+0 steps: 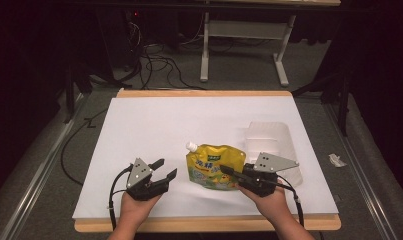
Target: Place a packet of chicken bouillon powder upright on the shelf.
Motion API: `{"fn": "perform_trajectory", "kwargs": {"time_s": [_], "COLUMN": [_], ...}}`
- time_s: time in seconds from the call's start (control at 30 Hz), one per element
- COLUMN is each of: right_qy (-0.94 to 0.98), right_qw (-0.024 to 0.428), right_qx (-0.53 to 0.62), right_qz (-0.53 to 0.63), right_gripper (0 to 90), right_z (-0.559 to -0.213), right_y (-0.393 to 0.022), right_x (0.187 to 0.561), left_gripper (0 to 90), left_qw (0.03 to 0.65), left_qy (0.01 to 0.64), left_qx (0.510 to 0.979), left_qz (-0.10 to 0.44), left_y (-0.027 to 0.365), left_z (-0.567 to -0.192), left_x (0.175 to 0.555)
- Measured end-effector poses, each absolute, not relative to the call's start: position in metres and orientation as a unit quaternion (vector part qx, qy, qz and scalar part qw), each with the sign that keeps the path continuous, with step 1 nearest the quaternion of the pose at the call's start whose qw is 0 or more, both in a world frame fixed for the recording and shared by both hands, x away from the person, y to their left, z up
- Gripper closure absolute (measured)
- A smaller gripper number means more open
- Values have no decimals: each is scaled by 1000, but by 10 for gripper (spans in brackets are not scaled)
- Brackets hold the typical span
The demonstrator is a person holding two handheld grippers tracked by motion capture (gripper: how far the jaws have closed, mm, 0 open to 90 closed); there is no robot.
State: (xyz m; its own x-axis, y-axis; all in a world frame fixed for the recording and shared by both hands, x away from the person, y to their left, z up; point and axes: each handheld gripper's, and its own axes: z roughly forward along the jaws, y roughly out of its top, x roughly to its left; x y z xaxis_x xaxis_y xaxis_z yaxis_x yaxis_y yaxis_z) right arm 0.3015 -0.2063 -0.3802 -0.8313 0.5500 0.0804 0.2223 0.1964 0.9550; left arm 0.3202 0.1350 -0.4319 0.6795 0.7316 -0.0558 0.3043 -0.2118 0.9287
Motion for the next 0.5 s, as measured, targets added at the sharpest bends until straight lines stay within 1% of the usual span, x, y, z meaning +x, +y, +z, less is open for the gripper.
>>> {"fn": "perform_trajectory", "kwargs": {"time_s": [0.2,0.23,0.5], "right_qy": [751,748,736], "right_qw": [154,159,174], "right_qx": [255,254,261], "right_qz": [590,593,600], "right_gripper": [900,900,900], "right_z": [-368,-365,-356], "right_y": [-217,-222,-239], "right_x": [299,300,301], "left_gripper": [377,359,349], "left_qw": [516,517,519], "left_qy": [344,342,334], "left_qx": [758,759,762], "left_qz": [201,198,194], "left_y": [134,134,132], "left_z": [-433,-434,-434], "left_x": [322,323,322]}}
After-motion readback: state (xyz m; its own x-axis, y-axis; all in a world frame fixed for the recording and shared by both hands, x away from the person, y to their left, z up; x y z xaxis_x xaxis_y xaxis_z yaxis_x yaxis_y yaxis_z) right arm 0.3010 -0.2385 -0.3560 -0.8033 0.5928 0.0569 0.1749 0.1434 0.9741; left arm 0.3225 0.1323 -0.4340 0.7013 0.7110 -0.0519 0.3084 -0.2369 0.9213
